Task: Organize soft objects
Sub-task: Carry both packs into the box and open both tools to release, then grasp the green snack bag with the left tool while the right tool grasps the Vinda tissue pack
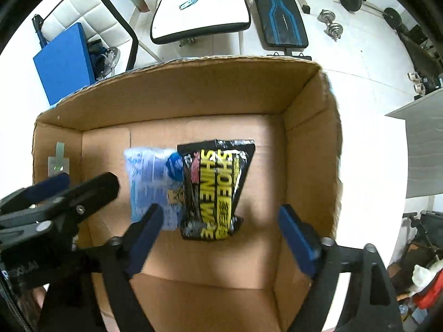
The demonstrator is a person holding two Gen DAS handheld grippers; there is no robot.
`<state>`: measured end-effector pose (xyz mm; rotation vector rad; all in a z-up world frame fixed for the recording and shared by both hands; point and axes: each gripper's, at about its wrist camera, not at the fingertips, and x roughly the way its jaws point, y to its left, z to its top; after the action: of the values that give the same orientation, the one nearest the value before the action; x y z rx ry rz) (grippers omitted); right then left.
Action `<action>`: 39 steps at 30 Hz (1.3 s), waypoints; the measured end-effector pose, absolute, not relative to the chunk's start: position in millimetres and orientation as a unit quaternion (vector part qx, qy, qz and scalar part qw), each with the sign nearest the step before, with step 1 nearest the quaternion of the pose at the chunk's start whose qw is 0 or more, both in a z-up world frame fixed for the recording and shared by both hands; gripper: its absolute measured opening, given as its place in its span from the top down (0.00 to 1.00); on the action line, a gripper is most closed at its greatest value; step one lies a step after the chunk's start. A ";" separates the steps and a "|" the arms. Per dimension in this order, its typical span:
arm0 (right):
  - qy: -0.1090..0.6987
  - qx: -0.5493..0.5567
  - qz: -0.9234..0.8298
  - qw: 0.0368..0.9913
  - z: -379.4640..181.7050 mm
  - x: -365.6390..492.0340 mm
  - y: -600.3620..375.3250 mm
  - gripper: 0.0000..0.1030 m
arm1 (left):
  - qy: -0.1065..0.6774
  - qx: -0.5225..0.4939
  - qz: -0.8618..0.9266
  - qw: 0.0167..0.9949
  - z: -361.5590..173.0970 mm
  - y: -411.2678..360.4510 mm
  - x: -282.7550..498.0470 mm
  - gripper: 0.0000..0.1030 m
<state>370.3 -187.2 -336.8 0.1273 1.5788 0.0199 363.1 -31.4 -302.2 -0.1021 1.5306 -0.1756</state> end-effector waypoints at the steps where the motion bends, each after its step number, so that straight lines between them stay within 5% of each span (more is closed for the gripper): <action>1: 0.706 0.053 0.010 0.706 -330.2 363.4 -185.4 0.04 | 0.687 -0.044 -0.075 0.721 -295.9 -27.7 358.1 0.05; 25: 0.626 0.098 0.031 0.773 -231.5 239.3 -182.8 0.00 | 0.584 -0.011 -0.048 0.810 -175.7 4.1 230.8 0.01; 32: 0.649 0.121 0.017 0.751 -251.5 175.1 -193.1 0.00 | 0.613 0.032 0.004 0.789 -224.2 13.3 169.4 0.02; 34: 0.669 0.138 0.018 0.730 -277.6 162.3 -196.8 0.00 | 0.649 0.019 -0.005 0.760 -258.9 14.2 161.3 0.08; 36: 0.692 0.153 0.011 0.706 -309.4 150.8 -200.5 0.09 | 0.682 0.012 -0.005 0.731 -294.5 14.1 155.8 0.37; 39: 0.711 0.160 -0.005 0.685 -346.5 146.5 -204.6 0.20 | 0.720 -0.005 -0.014 0.694 -339.0 11.3 151.2 0.40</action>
<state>146.5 -204.6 -346.5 0.3586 1.5930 -0.0112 151.2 11.3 -339.0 -0.0106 1.6075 -0.0318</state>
